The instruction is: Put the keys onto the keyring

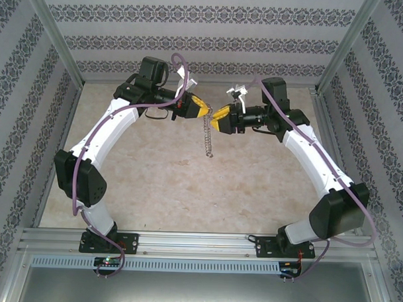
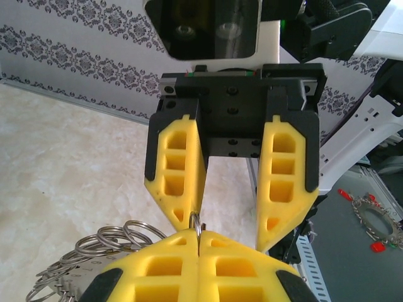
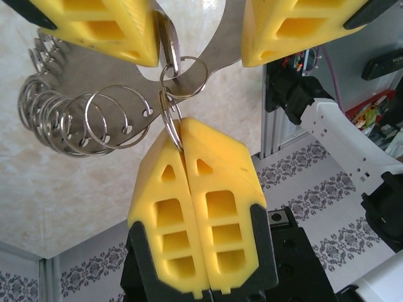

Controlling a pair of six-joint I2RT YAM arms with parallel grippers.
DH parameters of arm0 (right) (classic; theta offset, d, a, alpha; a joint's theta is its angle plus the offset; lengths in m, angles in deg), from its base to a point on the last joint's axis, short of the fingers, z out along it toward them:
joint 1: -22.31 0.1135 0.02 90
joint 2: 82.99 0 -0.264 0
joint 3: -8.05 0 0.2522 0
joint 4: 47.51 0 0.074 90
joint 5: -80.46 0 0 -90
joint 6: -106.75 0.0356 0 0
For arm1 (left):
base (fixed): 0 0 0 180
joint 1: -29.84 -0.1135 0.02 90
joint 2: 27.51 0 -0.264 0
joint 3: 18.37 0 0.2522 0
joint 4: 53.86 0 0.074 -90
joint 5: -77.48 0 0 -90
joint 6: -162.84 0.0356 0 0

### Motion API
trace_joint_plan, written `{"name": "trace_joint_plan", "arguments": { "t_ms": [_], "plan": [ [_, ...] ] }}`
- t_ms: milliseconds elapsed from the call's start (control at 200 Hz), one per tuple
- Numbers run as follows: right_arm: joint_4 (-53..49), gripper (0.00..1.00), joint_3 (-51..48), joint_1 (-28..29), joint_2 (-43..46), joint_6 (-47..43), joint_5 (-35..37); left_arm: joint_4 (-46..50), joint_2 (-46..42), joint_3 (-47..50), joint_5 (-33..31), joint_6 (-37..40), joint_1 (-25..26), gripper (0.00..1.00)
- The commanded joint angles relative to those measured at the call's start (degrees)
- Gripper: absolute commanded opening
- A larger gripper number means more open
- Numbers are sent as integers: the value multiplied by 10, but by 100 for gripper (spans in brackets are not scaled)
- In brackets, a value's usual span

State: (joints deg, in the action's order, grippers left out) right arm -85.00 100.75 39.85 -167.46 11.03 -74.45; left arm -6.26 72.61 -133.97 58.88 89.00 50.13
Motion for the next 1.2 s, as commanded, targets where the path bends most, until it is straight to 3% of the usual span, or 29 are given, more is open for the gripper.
{"name": "trace_joint_plan", "arguments": {
  "t_ms": [0, 285, 624, 674, 789, 1044, 1194],
  "plan": [
    [-1, 36, -9, 8, -5, -13, -22, -31, -25, -14, 17, -8, 6, 0],
    [5, 0, -7, 19, -17, -11, -26, -48, -30, -6, 16, -18, 6, 0],
    [4, 0, 43, 56, -56, -8, -19, -81, -40, 23, 12, -37, 9, 0],
    [-11, 20, 46, 55, -56, -15, -6, -84, -41, 24, 11, -38, 9, 0],
    [-16, 30, 22, 33, -33, -20, -3, -85, -41, 26, 7, -38, 10, 0],
    [-19, 27, -32, -42, 47, -16, -45, -89, -40, 27, 12, -37, 10, 0],
    [13, 25, -24, -52, 57, 8, -42, -91, -43, 29, 14, -39, 10, 0]
  ]
}}
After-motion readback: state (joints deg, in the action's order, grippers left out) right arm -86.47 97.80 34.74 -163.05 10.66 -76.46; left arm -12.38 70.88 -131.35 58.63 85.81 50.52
